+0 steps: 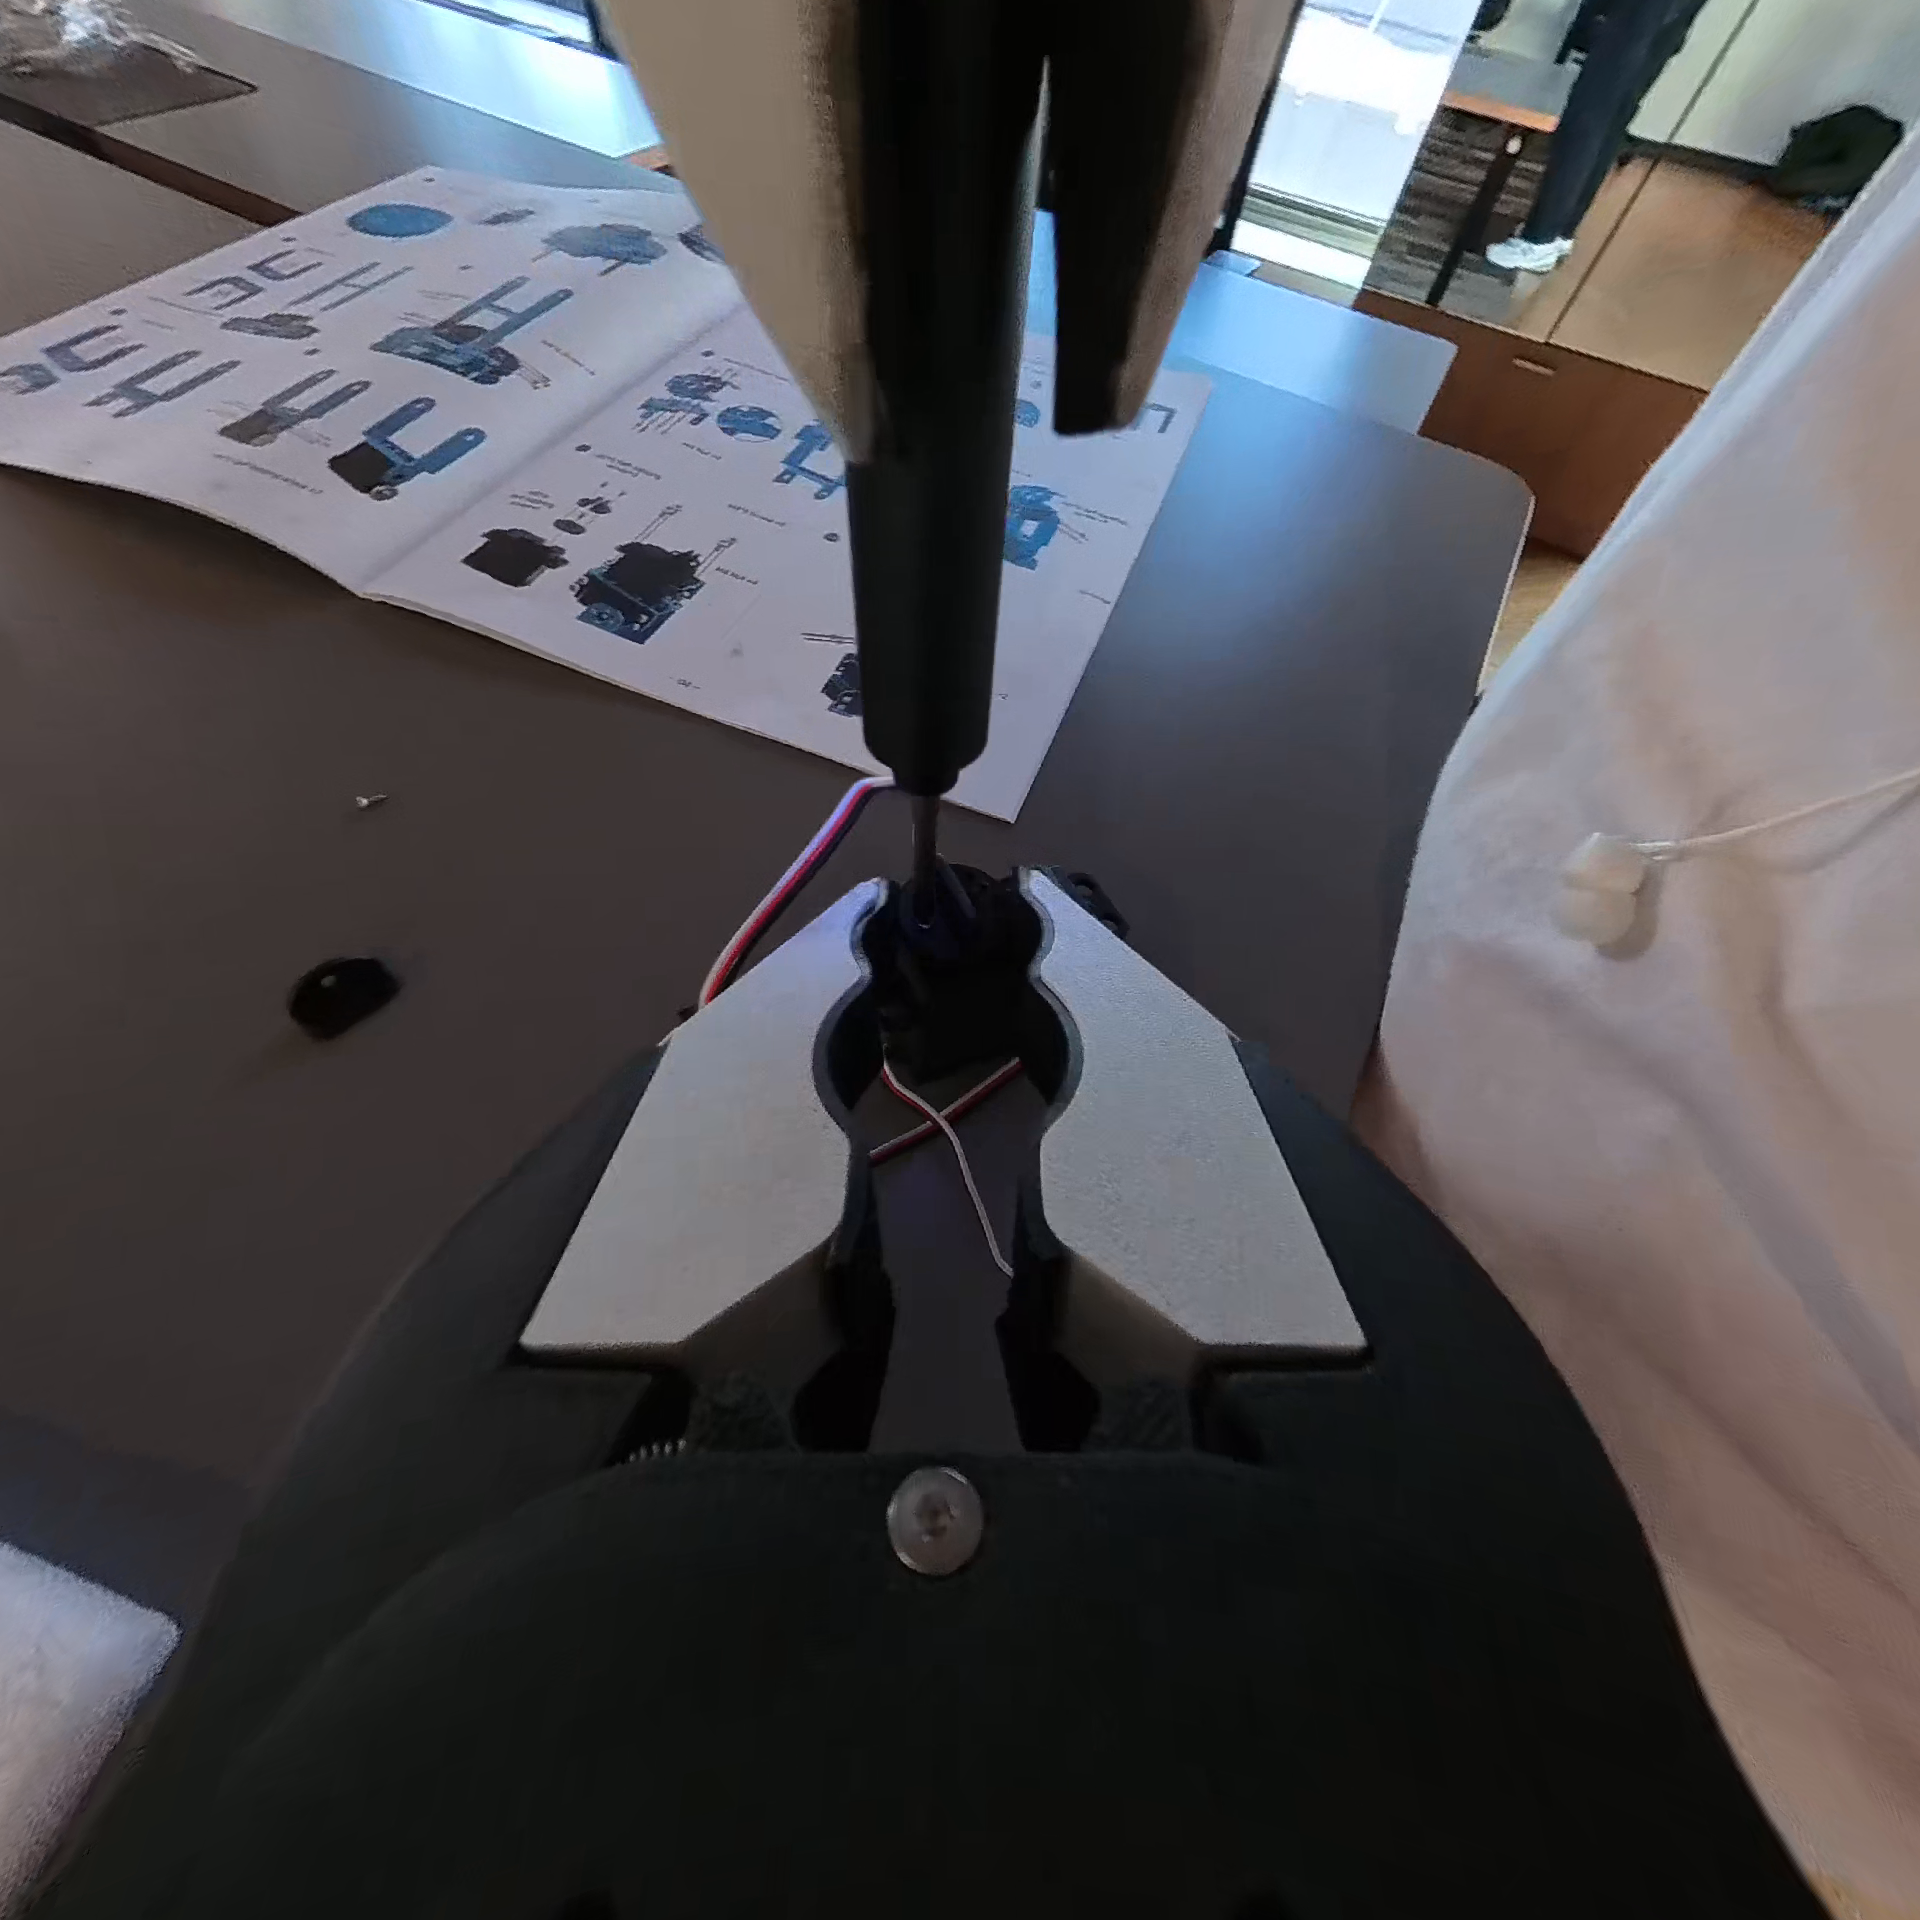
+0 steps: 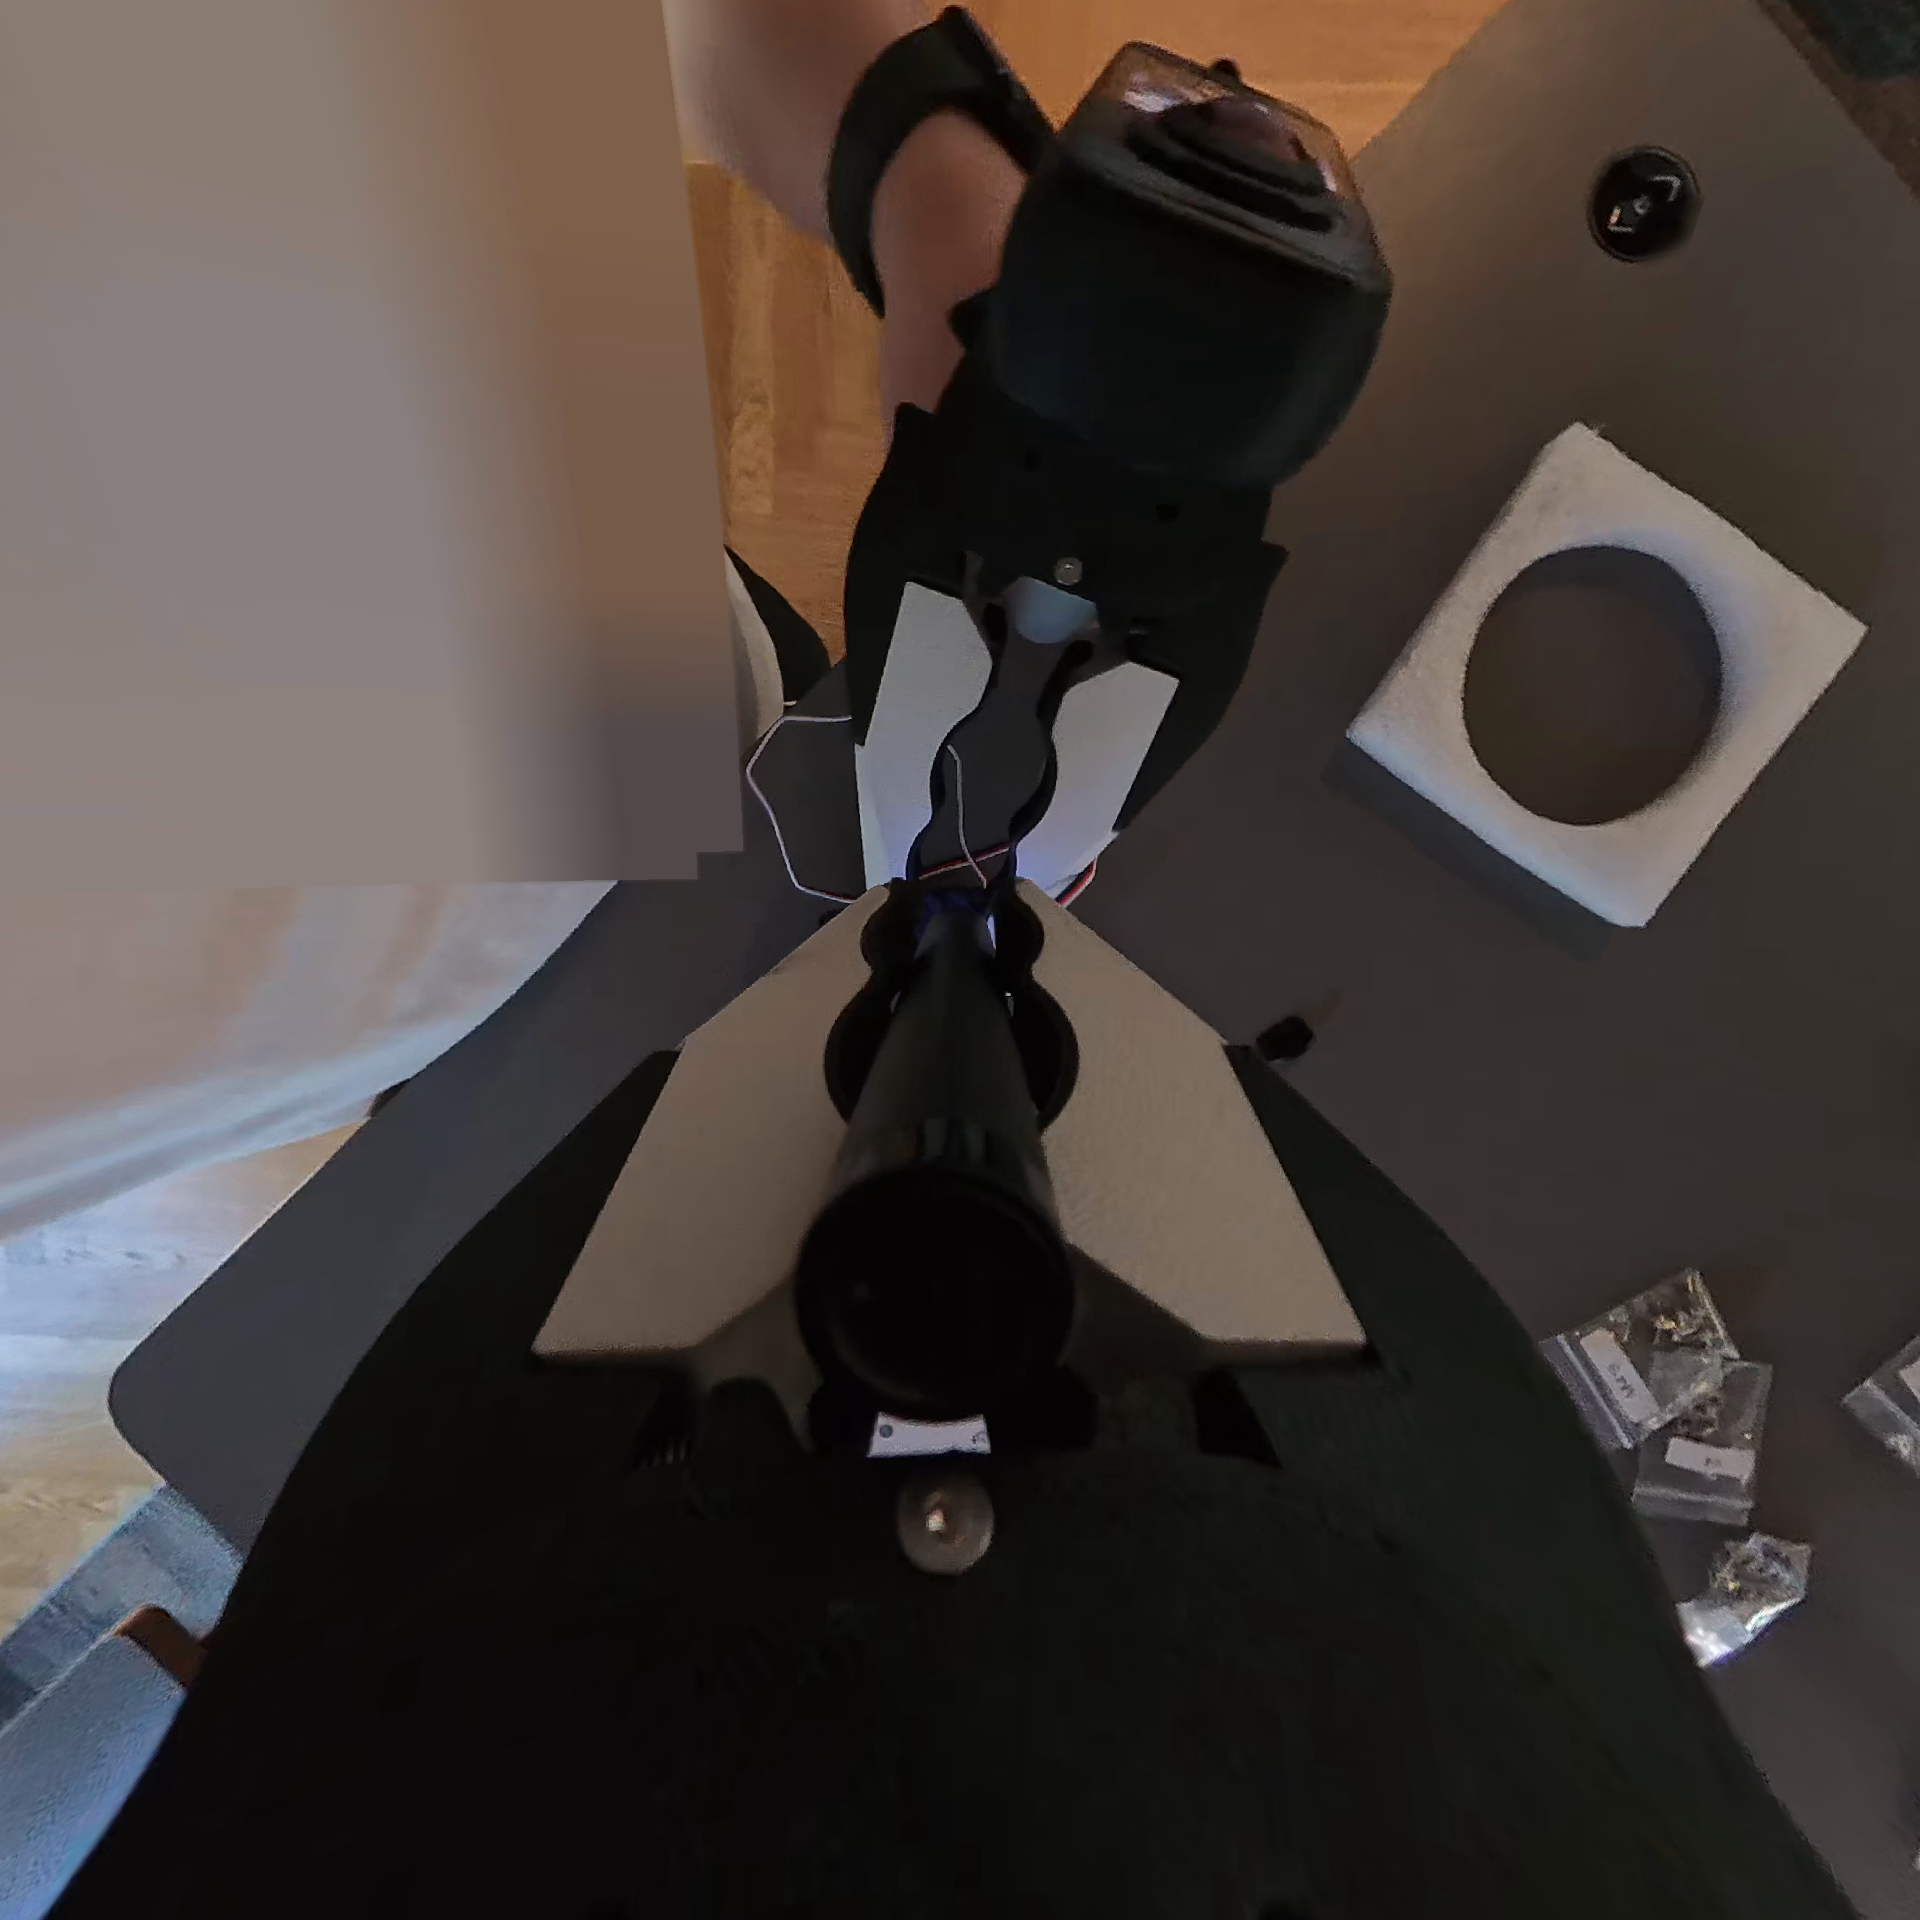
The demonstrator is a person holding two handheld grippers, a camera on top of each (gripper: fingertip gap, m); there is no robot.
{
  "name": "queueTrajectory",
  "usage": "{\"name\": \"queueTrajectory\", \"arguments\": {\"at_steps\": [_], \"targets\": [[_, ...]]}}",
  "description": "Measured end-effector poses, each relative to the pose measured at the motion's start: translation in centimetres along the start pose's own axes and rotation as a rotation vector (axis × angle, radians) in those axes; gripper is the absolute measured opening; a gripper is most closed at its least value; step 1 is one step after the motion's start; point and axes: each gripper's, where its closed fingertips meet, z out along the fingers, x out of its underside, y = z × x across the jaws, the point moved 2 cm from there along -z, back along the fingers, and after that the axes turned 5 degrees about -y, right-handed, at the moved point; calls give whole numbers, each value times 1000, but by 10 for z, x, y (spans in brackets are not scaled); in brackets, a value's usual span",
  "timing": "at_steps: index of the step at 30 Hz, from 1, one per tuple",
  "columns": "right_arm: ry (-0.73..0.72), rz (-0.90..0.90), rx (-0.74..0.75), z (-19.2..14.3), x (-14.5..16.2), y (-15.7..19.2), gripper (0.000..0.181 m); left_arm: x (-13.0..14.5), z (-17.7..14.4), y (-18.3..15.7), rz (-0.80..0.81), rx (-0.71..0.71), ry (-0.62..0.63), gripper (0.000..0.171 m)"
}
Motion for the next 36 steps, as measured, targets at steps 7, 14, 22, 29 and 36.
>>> {"name": "queueTrajectory", "arguments": {"at_steps": [7,14,22,29,36], "targets": [[18,-135,-127,2,-2,5,16,0,2,-6,29,89,8,20],[39,-267,-239,4,-4,13,16,0,3,-14,67,237,20,20],[5,-96,-115,4,-5,9,15,-7,-15,-2,-65,-91,-18,49],[-7,-25,-3,2,-3,12,15,-13,-29,-19,-448,-528,-74,54],[-7,34,48,2,-2,13,15,-1,3,-17,-368,-847,25,44]]}}
